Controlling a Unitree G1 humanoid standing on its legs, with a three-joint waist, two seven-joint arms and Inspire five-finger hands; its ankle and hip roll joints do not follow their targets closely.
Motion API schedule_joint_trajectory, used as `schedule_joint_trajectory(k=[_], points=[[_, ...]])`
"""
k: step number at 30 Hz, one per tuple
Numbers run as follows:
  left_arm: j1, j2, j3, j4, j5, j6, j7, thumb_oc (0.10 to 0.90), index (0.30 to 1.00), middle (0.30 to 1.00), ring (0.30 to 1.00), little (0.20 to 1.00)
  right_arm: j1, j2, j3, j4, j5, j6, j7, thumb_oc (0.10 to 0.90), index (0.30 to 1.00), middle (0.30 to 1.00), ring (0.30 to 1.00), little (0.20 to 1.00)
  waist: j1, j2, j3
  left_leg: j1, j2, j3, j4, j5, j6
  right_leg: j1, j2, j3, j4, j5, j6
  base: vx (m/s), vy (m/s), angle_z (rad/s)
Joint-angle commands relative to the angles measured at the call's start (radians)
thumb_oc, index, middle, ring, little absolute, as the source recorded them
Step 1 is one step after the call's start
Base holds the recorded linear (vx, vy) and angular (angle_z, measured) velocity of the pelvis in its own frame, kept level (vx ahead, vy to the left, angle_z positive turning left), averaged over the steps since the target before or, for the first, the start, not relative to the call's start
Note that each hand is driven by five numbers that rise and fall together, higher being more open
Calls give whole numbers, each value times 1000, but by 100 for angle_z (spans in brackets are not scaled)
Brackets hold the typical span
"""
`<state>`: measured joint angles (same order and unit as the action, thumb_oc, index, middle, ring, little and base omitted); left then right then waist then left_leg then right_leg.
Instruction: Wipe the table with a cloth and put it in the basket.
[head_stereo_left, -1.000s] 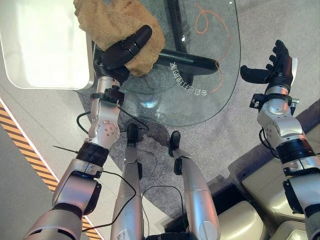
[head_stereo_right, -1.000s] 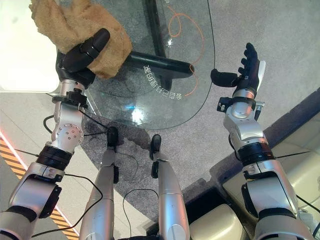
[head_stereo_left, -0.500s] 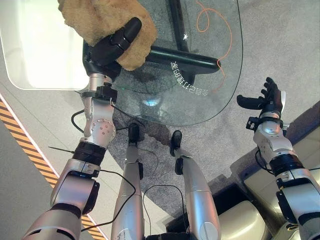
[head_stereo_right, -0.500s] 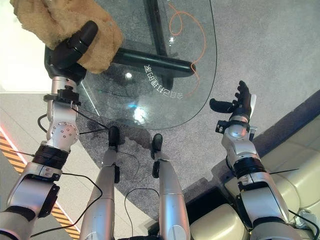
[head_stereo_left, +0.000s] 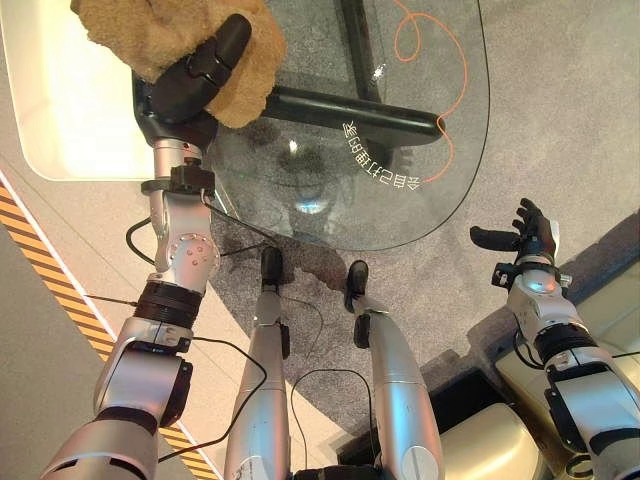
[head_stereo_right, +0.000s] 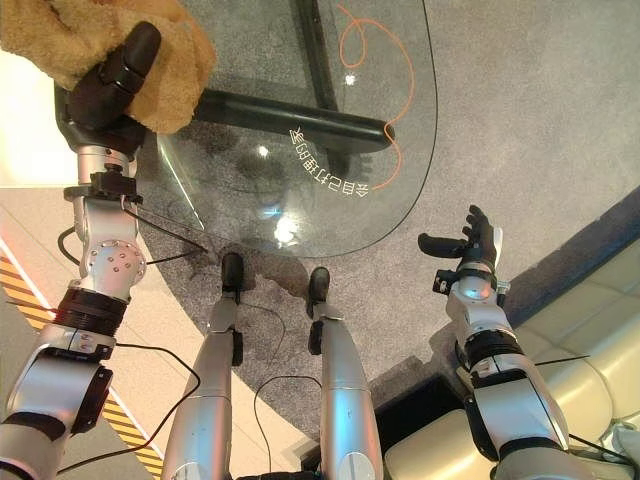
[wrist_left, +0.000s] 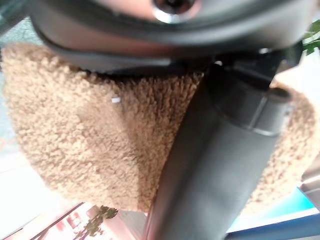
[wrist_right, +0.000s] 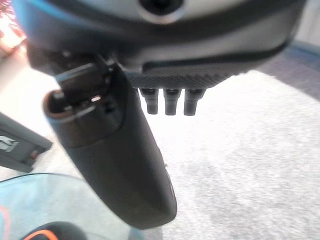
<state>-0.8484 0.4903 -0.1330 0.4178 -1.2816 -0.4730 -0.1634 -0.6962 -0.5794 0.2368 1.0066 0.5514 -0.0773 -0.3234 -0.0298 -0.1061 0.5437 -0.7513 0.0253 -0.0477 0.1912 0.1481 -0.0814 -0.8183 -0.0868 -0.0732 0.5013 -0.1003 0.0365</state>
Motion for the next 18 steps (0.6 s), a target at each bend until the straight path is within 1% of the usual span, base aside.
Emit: schedule_joint_trajectory(k=[1,4,6,10,18], points=[[-113,18,87,-158,61,-148,-32,100,300,300,300,200,41,-67,-60,20,-25,-54,-23,800,900,900,900,900,2,77,-24,12,-45,83,146,-166,51,65,72,-14,-121,63,5,0,0,0],[-105,26,105,-156,73,-186,0,100,300,300,300,200,52,-64,-62,56,-26,-54,-22,800,900,900,900,900,7,81,-24,7,-46,80,151,-168,53,63,72,-16,-117,58,2,0,0,0],[-102,31,114,-154,110,-215,43,100,300,300,300,200,60,-61,-67,83,-27,-60,-18,800,900,900,900,900,12,82,-24,5,-47,79,155,-169,54,63,71,-19,-115,56,1,0,0,0],[-97,47,130,-155,185,-237,125,100,300,300,300,200,77,-59,-76,103,-24,-60,-8,800,900,900,900,900,20,78,-24,3,-50,75,156,-168,56,63,70,-26,-116,57,-1,0,0,0],[-73,71,160,-155,249,-276,244,100,300,300,300,200,106,-40,-85,112,-26,-70,-20,800,900,900,900,900,30,80,-24,-1,-55,70,162,-169,59,63,68,-33,-114,53,-4,3,-3,7]])
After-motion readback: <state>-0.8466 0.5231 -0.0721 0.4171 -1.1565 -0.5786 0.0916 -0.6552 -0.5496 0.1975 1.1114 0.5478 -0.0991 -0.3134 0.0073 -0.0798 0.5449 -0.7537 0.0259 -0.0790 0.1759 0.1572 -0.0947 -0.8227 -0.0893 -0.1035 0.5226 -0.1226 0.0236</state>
